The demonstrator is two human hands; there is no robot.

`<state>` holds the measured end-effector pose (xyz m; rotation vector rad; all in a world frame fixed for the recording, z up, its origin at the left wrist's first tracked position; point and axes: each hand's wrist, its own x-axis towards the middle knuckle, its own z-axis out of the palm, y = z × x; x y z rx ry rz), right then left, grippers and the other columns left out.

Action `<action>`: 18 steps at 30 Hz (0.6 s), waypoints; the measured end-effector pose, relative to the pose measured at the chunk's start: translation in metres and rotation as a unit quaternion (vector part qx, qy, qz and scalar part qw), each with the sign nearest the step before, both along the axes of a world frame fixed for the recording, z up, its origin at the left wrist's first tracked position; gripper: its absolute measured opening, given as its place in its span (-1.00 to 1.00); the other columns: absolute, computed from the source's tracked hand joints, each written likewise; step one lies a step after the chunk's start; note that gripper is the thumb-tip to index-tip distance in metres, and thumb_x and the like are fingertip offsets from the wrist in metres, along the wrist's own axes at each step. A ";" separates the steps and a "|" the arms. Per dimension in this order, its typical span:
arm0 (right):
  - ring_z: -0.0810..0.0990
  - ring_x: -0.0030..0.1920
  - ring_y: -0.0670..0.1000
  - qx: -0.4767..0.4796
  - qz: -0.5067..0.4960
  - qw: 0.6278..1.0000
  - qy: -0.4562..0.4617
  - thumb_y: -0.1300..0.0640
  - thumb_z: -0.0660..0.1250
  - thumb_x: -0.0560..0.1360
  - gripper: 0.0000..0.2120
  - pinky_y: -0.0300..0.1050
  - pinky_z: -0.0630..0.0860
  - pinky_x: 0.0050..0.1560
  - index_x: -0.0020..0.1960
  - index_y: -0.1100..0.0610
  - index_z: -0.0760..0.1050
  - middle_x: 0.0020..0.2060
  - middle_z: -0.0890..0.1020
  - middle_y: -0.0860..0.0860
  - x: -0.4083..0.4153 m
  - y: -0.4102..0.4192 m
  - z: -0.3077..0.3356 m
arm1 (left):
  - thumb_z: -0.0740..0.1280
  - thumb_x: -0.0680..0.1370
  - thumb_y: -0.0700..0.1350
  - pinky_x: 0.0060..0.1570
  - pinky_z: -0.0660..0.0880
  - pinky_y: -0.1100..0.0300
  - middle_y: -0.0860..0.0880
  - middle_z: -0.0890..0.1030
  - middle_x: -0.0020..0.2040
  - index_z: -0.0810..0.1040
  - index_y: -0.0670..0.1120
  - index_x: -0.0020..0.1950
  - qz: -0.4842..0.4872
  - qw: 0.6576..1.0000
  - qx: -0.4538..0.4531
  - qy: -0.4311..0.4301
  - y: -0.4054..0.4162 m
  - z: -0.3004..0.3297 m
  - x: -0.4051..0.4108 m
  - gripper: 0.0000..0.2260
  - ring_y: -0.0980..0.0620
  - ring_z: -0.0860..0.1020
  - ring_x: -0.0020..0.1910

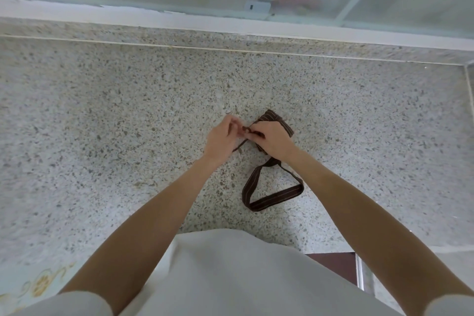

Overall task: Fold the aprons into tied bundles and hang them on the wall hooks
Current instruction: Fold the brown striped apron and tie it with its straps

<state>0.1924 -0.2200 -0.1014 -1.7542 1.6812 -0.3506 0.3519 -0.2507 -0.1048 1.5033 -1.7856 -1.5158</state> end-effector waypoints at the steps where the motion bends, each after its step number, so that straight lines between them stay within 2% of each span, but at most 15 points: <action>1: 0.38 -0.41 -0.08 0.024 -0.004 1.000 -0.014 0.12 0.31 0.54 -0.75 -0.21 0.23 -0.35 -0.26 0.23 0.47 -0.43 0.44 -0.01 -0.001 -0.002 0.005 | 0.21 0.59 -0.20 -0.24 0.44 0.41 0.04 0.61 -0.15 0.50 -0.06 -0.08 0.005 0.999 0.036 -0.008 0.001 -0.003 -0.002 -0.89 0.07 0.56 -0.19; 2: 0.35 -0.43 -0.11 0.050 -0.010 0.998 -0.026 0.12 0.31 0.54 -0.73 -0.25 0.22 -0.36 -0.28 0.25 0.45 -0.45 0.42 -0.02 -0.004 -0.005 0.009 | 0.27 0.54 -0.22 -0.26 0.38 0.50 0.06 0.60 -0.16 0.52 -0.05 -0.09 -0.008 0.998 0.051 -0.022 0.003 -0.006 -0.004 -0.91 0.09 0.55 -0.17; 4: 0.36 -0.41 -0.17 0.088 -0.009 0.996 -0.030 0.09 0.31 0.54 -0.74 -0.32 0.26 -0.33 -0.23 0.26 0.50 -0.42 0.45 -0.01 -0.009 -0.009 0.017 | 0.35 0.47 -0.26 -0.27 0.33 0.56 0.09 0.58 -0.18 0.55 -0.06 -0.06 -0.027 0.998 0.058 -0.029 0.006 -0.009 -0.009 -0.88 0.13 0.52 -0.18; 7: 0.42 -0.34 -0.24 0.123 0.001 0.991 -0.055 0.11 0.39 0.48 -0.85 -0.44 0.31 -0.25 -0.14 0.21 0.59 -0.37 0.52 -0.10 -0.017 -0.013 0.025 | 0.39 0.45 -0.25 -0.31 0.34 0.55 0.15 0.54 -0.26 0.56 -0.06 -0.09 0.006 0.999 0.048 -0.005 0.012 -0.007 -0.015 -0.88 0.27 0.48 -0.28; 10: 0.47 -0.31 -0.28 0.128 0.003 0.989 -0.074 0.26 0.43 0.40 -0.92 -0.50 0.34 -0.19 -0.11 0.15 0.64 -0.32 0.56 -0.15 -0.022 -0.012 0.031 | 0.40 0.45 -0.25 -0.23 0.40 0.50 0.09 0.56 -0.22 0.60 -0.12 -0.10 0.012 1.000 -0.008 -0.001 0.014 -0.006 -0.019 -0.93 0.24 0.50 -0.26; 12: 0.46 -0.33 -0.24 0.070 0.025 0.997 -0.037 0.34 0.39 0.36 -0.86 -0.46 0.34 -0.21 -0.16 0.13 0.63 -0.30 0.58 -0.09 -0.020 -0.011 0.032 | 0.41 0.45 -0.22 -0.18 0.43 0.48 0.05 0.59 -0.18 0.61 -0.13 -0.08 0.006 1.000 -0.029 0.008 0.013 -0.005 -0.020 -0.93 0.20 0.53 -0.22; 14: 0.46 -0.31 -0.15 -0.029 0.060 0.997 0.046 0.37 0.34 0.34 -0.82 -0.32 0.37 -0.22 -0.17 0.13 0.59 -0.25 0.58 -0.05 -0.015 -0.009 0.029 | 0.41 0.46 -0.20 -0.20 0.41 0.51 0.03 0.60 -0.16 0.60 -0.12 -0.06 0.014 0.999 -0.028 0.016 0.014 -0.005 -0.021 -0.92 0.19 0.55 -0.22; 16: 0.53 -0.27 -0.04 -0.159 0.088 0.974 0.138 0.39 0.26 0.36 -0.79 -0.21 0.43 -0.36 -0.14 0.14 0.56 -0.21 0.60 0.01 -0.008 -0.004 0.024 | 0.40 0.48 -0.20 -0.20 0.41 0.52 0.00 0.61 -0.14 0.58 -0.12 -0.07 0.034 0.999 -0.031 0.022 0.015 -0.005 -0.021 -0.94 0.16 0.56 -0.20; 18: 0.56 -0.25 0.02 -0.241 0.122 0.943 0.195 0.34 0.13 0.41 -0.76 -0.20 0.42 -0.50 -0.09 0.16 0.55 -0.19 0.60 0.04 -0.001 0.005 0.019 | 0.39 0.47 -0.23 -0.20 0.42 0.51 -0.03 0.59 -0.11 0.56 -0.14 -0.07 0.048 0.998 -0.040 0.024 0.015 -0.007 -0.018 -0.94 0.13 0.55 -0.17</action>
